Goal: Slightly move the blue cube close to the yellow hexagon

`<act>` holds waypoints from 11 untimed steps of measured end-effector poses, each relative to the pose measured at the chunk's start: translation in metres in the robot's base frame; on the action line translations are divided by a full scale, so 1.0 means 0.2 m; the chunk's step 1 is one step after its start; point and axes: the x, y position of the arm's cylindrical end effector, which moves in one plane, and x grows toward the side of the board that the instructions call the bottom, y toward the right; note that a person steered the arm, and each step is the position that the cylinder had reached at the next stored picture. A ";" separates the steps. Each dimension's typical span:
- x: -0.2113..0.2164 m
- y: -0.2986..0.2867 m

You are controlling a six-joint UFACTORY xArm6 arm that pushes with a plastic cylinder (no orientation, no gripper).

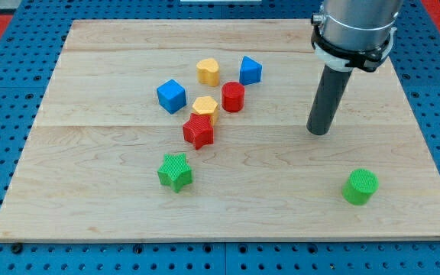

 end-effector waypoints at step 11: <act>-0.28 -0.94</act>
